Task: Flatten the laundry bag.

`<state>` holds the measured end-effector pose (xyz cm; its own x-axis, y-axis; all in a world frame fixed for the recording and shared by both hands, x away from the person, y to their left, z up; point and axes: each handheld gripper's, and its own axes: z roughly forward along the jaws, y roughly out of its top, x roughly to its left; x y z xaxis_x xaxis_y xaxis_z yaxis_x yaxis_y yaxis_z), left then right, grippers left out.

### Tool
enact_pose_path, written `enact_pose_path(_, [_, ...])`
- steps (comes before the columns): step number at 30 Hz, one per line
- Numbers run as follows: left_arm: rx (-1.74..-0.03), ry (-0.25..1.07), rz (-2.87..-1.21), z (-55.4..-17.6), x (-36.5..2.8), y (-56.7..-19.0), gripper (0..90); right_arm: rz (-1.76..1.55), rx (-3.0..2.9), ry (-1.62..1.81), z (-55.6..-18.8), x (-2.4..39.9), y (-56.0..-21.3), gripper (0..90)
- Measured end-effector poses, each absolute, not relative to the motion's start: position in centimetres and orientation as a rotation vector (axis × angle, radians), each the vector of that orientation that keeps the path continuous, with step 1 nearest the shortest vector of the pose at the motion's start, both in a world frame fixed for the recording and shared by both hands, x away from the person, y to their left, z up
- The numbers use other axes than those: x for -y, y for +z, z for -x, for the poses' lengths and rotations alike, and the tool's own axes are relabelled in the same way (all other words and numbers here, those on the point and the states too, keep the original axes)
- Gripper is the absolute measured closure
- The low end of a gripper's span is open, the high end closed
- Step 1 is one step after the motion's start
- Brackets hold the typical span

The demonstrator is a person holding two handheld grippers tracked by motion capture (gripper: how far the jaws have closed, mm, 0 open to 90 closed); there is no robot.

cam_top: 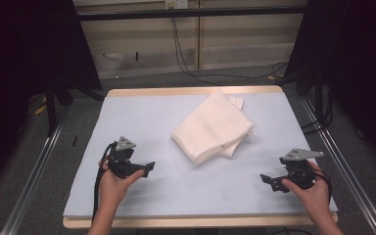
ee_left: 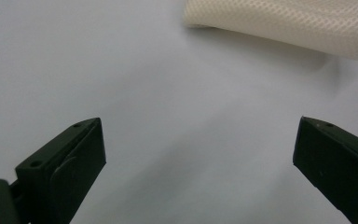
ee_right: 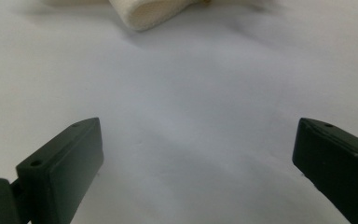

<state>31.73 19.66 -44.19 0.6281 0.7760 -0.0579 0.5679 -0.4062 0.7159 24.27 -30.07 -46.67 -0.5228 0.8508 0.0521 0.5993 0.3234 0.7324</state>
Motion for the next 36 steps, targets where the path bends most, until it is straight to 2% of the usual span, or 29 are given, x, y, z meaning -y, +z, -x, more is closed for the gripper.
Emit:
enact_pose_path(19, [-0.908,0.263,-2.177,-32.4,-14.1,-44.3,2.1,-1.243,-2.287,1.027,-25.6,27.0,-46.5,1.6])
enact_pose_path(36, [-0.842,0.226,-2.207,-33.2,-9.9,-44.1,0.0,-1.257,-2.274,1.060,-27.0,24.8,-46.1,5.8])
